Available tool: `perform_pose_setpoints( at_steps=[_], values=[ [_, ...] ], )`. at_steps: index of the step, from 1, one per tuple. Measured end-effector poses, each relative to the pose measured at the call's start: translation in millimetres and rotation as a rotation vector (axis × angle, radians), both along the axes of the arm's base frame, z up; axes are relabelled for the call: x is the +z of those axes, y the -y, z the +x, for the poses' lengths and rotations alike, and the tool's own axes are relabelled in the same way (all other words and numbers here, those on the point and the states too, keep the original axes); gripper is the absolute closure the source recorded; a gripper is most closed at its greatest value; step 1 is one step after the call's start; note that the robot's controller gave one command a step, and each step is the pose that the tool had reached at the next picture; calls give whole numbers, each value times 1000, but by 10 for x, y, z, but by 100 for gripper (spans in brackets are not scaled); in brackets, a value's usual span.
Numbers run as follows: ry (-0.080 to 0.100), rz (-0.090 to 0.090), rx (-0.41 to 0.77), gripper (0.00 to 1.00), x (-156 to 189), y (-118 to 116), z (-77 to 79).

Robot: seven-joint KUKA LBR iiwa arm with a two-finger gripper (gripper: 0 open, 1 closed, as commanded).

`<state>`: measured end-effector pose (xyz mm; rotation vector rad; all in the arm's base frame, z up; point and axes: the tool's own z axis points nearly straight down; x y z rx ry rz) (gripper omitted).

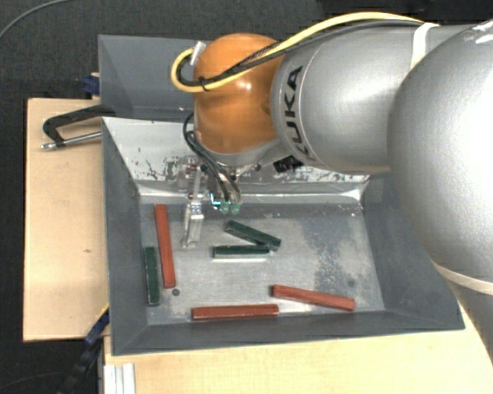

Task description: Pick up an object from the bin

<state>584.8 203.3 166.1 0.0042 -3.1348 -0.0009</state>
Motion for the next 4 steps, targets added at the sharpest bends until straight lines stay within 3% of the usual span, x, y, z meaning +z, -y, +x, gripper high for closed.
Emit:
perform_pose_setpoints(
  at_steps=[1, 2, 3, 4],
  values=[
    [0, -5, 56, 0, -845, 886, -17],
    [9, 2, 62, 100, -792, 824, 2],
    [9, 2, 61, 0, -792, 824, 2],
    [2, -1, 90, 0, -964, 1156, -457]
  ],
)
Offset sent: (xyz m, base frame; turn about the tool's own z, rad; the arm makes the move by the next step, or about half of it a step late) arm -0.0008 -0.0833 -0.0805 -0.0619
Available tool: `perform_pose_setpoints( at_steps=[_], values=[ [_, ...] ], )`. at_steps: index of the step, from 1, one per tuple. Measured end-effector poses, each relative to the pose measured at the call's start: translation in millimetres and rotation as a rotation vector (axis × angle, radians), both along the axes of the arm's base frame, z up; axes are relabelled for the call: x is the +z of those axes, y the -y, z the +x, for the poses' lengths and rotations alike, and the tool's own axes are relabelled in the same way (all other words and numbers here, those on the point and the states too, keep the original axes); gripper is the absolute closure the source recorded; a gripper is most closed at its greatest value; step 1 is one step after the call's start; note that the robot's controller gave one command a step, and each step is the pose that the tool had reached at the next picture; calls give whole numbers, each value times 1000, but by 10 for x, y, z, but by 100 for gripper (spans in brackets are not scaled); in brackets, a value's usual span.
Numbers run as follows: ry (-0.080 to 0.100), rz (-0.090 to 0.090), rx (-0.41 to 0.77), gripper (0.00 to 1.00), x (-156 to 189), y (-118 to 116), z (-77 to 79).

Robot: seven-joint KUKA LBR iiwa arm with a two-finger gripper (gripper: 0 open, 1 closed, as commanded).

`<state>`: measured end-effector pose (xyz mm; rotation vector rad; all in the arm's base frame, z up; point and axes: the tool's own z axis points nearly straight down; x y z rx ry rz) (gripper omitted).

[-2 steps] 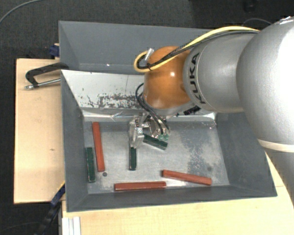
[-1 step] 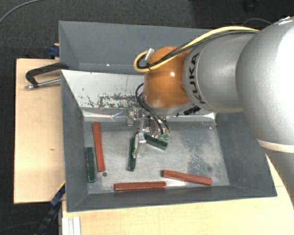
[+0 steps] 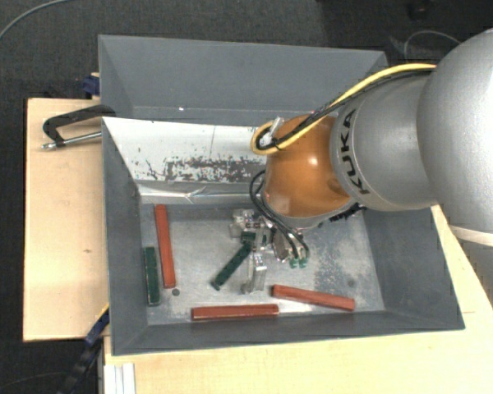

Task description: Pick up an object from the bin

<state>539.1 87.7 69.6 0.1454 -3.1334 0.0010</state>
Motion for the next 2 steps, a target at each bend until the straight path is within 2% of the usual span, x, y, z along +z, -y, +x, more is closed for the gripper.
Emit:
perform_pose_setpoints(
  at_steps=[1, 2],
  values=[
    [6, 3, 1, 100, 11, -21, 24],
    [19, 3, 73, 100, 1542, 40, -9]
  ],
)
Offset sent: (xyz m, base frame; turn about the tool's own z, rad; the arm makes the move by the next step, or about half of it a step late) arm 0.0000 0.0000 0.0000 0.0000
